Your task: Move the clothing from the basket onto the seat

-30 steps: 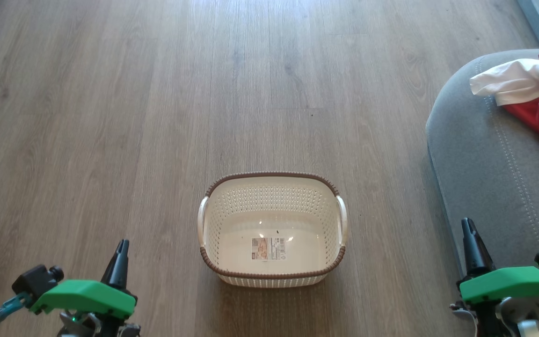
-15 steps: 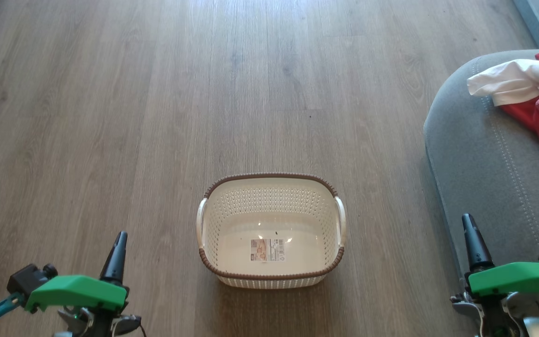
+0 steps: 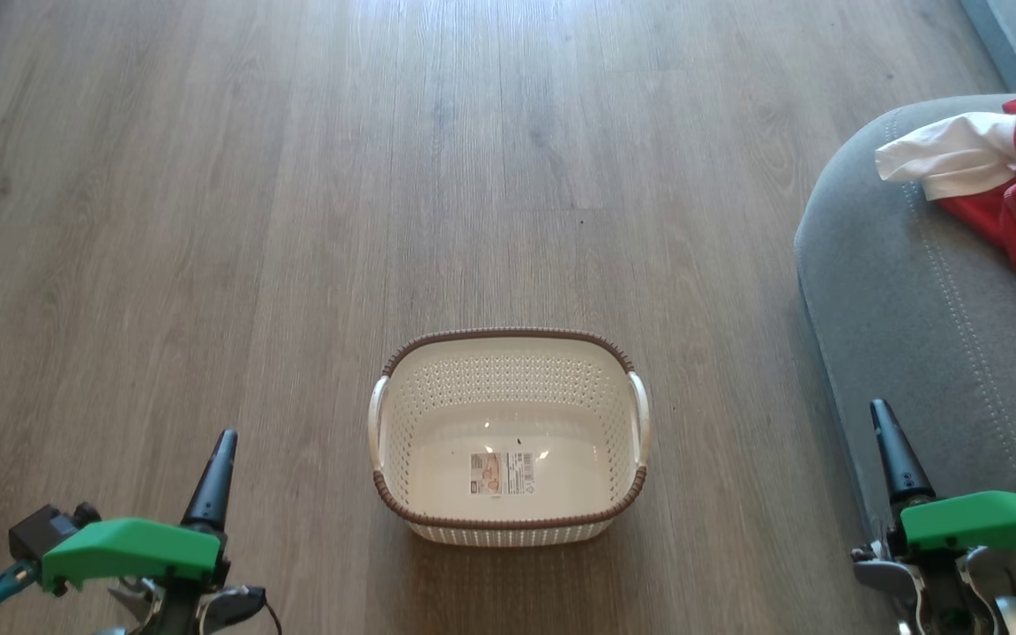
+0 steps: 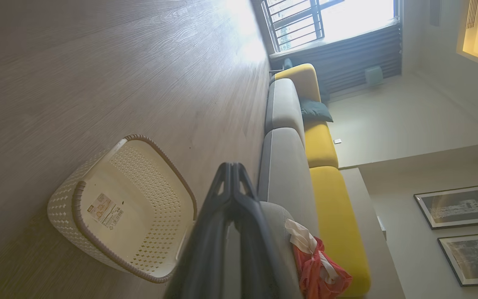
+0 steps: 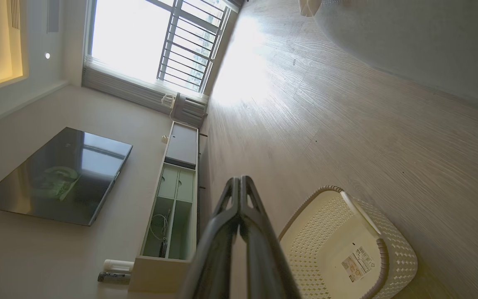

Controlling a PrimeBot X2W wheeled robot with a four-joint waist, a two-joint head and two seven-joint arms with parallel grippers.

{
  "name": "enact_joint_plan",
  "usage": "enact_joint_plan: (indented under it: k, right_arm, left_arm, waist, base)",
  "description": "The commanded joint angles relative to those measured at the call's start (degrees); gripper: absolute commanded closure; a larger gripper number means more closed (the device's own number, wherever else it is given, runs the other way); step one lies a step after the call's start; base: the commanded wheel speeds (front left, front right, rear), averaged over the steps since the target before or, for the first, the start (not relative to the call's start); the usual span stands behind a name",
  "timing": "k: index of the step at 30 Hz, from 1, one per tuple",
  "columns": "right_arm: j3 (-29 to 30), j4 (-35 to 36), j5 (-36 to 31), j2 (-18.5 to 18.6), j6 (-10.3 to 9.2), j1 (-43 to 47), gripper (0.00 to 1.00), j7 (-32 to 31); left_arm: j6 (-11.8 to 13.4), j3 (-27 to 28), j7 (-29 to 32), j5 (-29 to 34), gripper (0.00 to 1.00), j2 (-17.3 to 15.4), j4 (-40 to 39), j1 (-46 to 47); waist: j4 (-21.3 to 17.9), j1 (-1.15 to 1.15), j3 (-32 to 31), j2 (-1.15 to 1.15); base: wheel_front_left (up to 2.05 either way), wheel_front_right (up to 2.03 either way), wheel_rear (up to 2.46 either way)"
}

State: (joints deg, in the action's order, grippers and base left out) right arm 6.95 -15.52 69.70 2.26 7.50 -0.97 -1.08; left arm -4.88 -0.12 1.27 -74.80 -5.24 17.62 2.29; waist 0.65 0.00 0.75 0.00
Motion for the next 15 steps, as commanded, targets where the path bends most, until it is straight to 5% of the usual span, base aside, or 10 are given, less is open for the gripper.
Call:
enact_joint_plan:
  k: [1,15]
  right_arm:
    - [-0.74,1.68,2.31,0.54,0.00,-3.48,1.00,-0.67]
    - [-0.60,1.59,11.39,0.57,-0.01,-4.26,1.00,-2.80]
  left_arm:
    - [-0.50,2.17,0.50,-1.80,1.00,-0.04,-2.22,3.23]
    - [-1.45,4.19,2.64,-8.80,1.00,1.04,-2.82,3.53]
  waist:
    - [-0.04,0.00,-0.03,0.00]
    - [-0.32,0.00,-0.28,0.00]
  base:
    - [0.00,0.00,0.00]
    - [0.00,0.00,0.00]
